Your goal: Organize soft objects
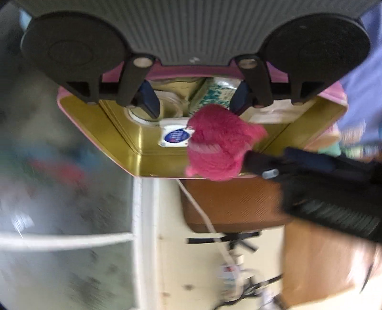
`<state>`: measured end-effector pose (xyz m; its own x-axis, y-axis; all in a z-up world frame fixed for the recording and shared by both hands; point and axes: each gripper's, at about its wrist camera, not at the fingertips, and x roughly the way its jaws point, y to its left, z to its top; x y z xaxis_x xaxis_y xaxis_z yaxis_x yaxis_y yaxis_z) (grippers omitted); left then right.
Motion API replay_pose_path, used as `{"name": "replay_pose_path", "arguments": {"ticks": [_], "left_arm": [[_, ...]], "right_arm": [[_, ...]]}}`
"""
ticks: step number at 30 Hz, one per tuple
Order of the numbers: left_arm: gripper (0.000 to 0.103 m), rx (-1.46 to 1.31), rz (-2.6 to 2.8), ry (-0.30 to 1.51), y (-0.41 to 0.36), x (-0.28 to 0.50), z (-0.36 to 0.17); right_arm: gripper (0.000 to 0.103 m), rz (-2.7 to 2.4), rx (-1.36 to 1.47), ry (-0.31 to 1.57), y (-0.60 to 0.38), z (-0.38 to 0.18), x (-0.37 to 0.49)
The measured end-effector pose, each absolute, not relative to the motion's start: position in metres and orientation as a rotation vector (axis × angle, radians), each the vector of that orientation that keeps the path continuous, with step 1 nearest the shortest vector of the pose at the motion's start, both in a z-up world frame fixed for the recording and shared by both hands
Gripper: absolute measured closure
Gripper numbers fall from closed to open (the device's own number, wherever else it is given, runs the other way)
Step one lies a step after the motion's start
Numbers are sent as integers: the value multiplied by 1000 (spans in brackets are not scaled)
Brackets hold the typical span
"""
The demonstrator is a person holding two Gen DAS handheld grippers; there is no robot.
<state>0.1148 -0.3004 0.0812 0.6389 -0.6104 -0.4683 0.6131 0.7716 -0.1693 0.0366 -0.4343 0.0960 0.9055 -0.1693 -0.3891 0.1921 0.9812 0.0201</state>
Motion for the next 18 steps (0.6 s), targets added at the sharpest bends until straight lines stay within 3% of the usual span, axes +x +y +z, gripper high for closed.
{"name": "replay_pose_path", "arguments": {"ticks": [18], "left_arm": [[34,-4,-466,536,-162,88,56]], "right_arm": [[37,11,91,309,-380,120,33]]}}
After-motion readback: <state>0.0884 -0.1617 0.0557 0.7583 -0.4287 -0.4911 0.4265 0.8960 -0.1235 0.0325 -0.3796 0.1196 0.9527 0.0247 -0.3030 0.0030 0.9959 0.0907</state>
